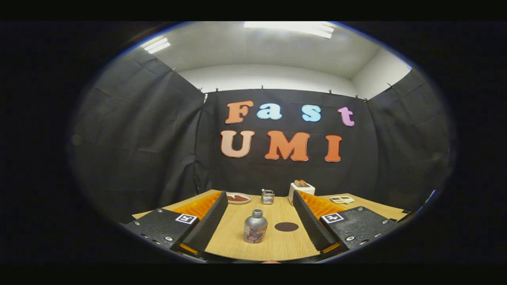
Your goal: Take the bottle from table, then pour the juice into the cup, finally place the bottle on the coaster
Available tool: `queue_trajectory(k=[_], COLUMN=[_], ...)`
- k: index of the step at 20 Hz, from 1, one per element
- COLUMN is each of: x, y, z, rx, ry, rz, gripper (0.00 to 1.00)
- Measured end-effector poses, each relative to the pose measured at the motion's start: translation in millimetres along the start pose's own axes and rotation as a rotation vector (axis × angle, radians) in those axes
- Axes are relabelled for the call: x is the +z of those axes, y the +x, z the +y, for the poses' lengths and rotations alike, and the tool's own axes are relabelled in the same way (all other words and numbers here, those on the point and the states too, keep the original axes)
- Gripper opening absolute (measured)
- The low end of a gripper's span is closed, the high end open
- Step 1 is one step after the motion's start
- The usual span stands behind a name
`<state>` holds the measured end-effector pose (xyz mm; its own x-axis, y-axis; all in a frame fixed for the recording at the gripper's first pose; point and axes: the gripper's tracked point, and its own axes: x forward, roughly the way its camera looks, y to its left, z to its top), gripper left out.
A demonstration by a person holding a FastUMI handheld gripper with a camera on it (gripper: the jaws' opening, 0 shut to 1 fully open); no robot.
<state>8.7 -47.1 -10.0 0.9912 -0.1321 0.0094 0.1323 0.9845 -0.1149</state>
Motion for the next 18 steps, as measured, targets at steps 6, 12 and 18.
queue_trajectory(k=[6, 12, 18], x=[-47.1, -130.7, -185.8], y=[15.6, 37.5, 51.0], z=[5.0, 4.5, 13.1], rx=[-0.010, -0.053, 0.007], ry=[0.079, -0.002, 0.060], rz=[0.036, 0.189, 0.283], gripper=[0.98, 0.98, 0.98])
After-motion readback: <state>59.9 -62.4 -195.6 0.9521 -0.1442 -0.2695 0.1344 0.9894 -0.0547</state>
